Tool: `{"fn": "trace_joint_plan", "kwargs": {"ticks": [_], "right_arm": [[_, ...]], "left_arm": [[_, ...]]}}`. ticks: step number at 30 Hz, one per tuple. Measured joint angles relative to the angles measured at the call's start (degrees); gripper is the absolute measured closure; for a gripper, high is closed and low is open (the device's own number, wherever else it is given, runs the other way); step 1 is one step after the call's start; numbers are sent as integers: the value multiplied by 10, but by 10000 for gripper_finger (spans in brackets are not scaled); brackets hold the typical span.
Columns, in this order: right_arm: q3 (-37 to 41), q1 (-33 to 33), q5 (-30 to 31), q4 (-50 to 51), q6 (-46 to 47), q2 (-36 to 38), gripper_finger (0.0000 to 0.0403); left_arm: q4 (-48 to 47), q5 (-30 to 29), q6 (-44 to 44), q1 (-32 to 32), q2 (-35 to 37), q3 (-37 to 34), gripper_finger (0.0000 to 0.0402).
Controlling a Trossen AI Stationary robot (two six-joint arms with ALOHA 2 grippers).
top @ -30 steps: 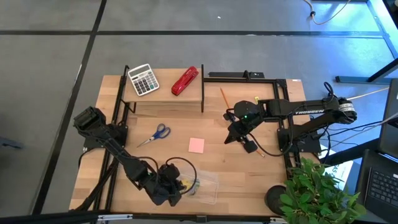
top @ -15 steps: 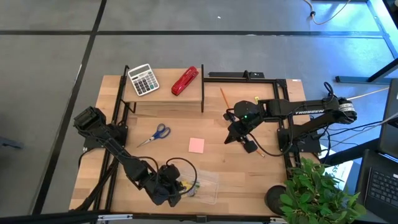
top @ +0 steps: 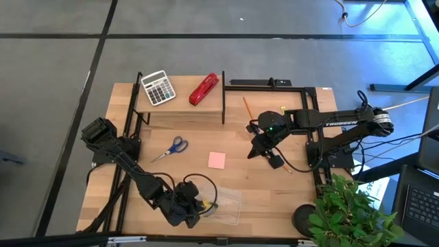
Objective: Pack school essentials
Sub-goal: Put the crayon box into the transparent supply box
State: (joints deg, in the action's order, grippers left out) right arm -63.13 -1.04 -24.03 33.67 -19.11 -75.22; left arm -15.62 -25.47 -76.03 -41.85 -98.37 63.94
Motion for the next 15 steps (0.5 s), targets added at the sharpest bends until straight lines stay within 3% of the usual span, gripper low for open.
{"fn": "trace_joint_plan", "kwargs": {"ticks": [9,15], "right_arm": [[0,0,0,0,0,0,387],[0,0,0,0,0,0,387]], "left_arm": [[2,53,-3,-3,0,0,278],[2,55,-28,-3,0,0,278]]}}
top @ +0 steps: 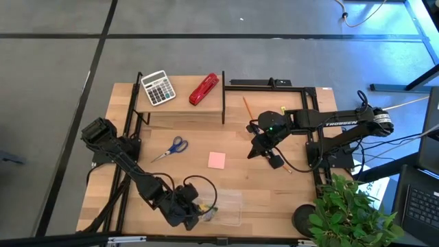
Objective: Pack school essentials
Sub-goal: Put the crayon box into the transparent supply box
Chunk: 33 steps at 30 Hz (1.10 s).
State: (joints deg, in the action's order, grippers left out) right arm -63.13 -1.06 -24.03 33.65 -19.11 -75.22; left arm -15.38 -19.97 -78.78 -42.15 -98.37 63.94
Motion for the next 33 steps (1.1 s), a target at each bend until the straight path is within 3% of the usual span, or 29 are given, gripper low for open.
{"fn": "trace_joint_plan", "kwargs": {"ticks": [4,17,24,29,33], "right_arm": [[0,0,0,0,0,0,387],[0,0,0,0,0,0,387],[0,0,0,0,0,0,387],[0,0,0,0,0,0,387],[0,0,0,0,0,0,387]], "left_arm": [[0,17,-3,0,0,0,278],[48,-8,40,9,0,0,278],[48,-91,53,5,0,0,278],[48,-84,59,4,0,0,278],[44,-24,59,4,0,0,278]]}}
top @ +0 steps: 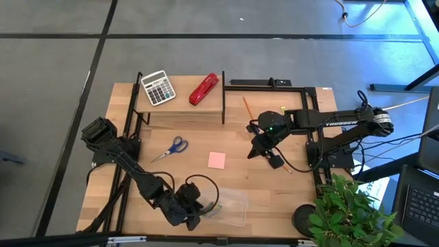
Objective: Pack school essentials
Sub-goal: Put the crayon box into the transparent supply box
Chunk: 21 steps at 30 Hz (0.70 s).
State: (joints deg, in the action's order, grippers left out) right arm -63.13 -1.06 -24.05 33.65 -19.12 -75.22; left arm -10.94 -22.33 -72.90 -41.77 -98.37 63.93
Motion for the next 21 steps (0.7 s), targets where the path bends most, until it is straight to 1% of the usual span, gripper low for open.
{"fn": "trace_joint_plan", "kwargs": {"ticks": [2,4,21], "right_arm": [[0,0,0,0,0,0,387],[0,0,0,0,0,0,387],[0,0,-5,0,9,0,387]], "left_arm": [[0,26,-3,0,0,0,278],[-1,39,-4,0,0,0,278],[-3,38,3,-8,3,0,278]]}}
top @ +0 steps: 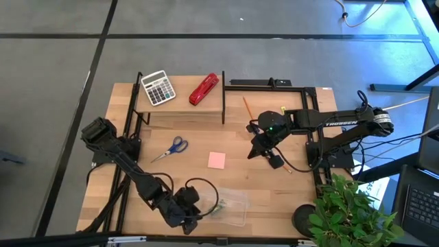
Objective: Pack school essentials
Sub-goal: Put the crayon box into the transparent supply box
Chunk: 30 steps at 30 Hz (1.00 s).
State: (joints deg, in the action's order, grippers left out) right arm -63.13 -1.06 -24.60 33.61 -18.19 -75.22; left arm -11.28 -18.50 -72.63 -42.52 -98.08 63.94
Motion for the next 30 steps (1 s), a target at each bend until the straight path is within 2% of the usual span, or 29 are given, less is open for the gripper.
{"fn": "trace_joint_plan", "kwargs": {"ticks": [5,7,14,23,30], "right_arm": [[0,-3,-53,-7,-8,0,387],[-1,-11,-56,-11,-15,0,387],[-76,-46,49,-8,-28,-1,387],[-175,-46,89,68,-27,-1,387],[-192,-54,106,115,2,-19,387]], "left_arm": [[-10,0,12,-2,19,0,278],[-25,-2,13,-2,30,0,278],[-72,-7,13,-2,64,0,278],[-138,-59,66,-1,104,0,278],[-159,-92,123,4,111,0,278]]}}
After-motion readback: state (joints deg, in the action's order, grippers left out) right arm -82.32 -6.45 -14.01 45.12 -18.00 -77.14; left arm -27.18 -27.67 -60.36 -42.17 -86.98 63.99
